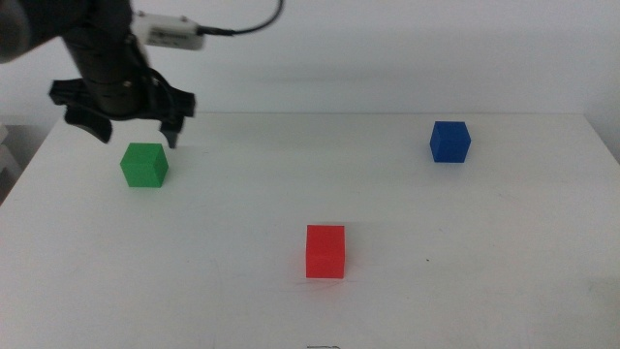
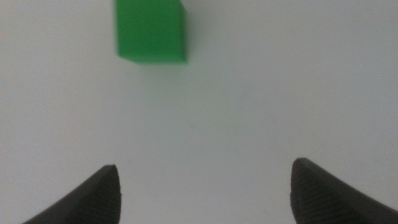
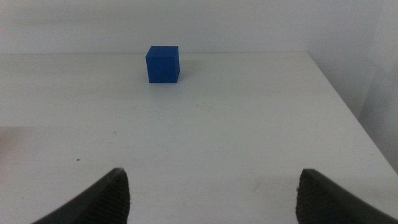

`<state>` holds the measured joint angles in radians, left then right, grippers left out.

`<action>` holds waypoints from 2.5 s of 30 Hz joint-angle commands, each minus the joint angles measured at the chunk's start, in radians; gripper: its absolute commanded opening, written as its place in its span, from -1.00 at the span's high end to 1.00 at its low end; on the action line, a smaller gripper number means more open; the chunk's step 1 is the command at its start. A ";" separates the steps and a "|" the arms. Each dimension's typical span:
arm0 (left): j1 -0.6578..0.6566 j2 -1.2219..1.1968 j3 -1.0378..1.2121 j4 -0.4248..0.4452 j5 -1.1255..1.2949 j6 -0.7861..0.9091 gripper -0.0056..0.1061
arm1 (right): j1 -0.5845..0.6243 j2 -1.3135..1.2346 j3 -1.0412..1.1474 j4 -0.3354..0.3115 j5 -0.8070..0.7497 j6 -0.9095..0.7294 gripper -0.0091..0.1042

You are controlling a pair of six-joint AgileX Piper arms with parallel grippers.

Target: Stack red cubes first, then green, then blue cubes in a specific spot.

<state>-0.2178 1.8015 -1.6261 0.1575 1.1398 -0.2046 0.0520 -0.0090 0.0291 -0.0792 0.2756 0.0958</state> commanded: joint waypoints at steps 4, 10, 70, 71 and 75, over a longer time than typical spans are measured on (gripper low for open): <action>0.096 0.013 -0.083 -0.021 -0.081 0.040 -0.73 | 0.004 -0.023 -0.018 -0.013 -0.077 -0.013 -0.45; 0.136 0.152 -0.237 -0.039 -0.085 0.095 -0.73 | 0.004 -0.023 -0.018 -0.013 -0.077 -0.013 -0.45; 0.017 0.029 -0.087 -0.119 0.033 -0.092 0.92 | 0.004 -0.023 -0.018 -0.013 -0.077 -0.013 -0.45; -0.011 -0.003 -0.041 -0.108 0.009 -0.111 0.92 | 0.004 -0.023 -0.018 -0.013 -0.077 -0.013 -0.45; -0.118 -0.103 0.108 -0.067 -0.052 -0.238 0.92 | 0.004 -0.023 -0.018 -0.013 -0.077 -0.013 -0.45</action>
<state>-0.2994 1.7835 -1.5370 0.0682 1.1317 -0.3788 0.0520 -0.0090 0.0291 -0.0792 0.2756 0.0958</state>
